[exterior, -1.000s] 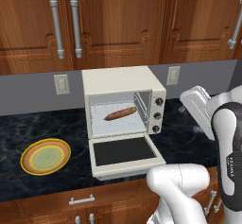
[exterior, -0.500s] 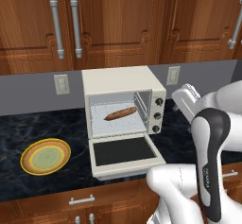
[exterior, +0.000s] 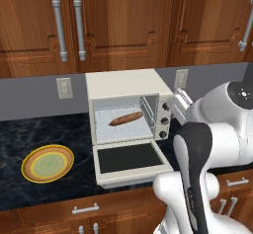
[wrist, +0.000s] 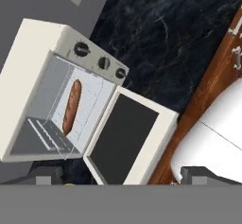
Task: Pull the toaster oven rack outwards. Pick up the baguette from the plate and place it on the toaster oven rack. Close the toaster oven door fully and set the temperature to the lowest setting.
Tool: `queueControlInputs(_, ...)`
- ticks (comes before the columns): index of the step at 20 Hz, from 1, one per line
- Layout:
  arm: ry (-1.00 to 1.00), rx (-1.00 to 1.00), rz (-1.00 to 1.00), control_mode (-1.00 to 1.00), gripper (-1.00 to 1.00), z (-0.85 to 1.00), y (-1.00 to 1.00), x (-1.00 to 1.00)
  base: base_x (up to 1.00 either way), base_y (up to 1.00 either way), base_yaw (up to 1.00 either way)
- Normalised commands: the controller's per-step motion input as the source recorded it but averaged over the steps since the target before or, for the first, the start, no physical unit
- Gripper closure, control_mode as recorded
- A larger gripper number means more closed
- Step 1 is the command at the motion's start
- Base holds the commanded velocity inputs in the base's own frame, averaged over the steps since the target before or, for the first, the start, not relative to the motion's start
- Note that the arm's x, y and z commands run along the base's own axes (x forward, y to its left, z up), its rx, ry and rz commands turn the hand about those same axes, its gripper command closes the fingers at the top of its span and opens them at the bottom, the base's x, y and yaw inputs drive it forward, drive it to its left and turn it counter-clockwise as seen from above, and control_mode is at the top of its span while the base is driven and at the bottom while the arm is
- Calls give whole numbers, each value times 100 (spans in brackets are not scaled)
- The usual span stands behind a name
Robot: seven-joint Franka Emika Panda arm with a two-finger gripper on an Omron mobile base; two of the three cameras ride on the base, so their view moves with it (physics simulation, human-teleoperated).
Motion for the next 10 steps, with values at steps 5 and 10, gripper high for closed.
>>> queueControlInputs(5, -3, -8, -7, -100, -100, 0, 69, -18, 0, 0, 0)
queueControlInputs(10, 0, -7, -5, -100, -100, -2, 69, -13, 0, 0, 0)
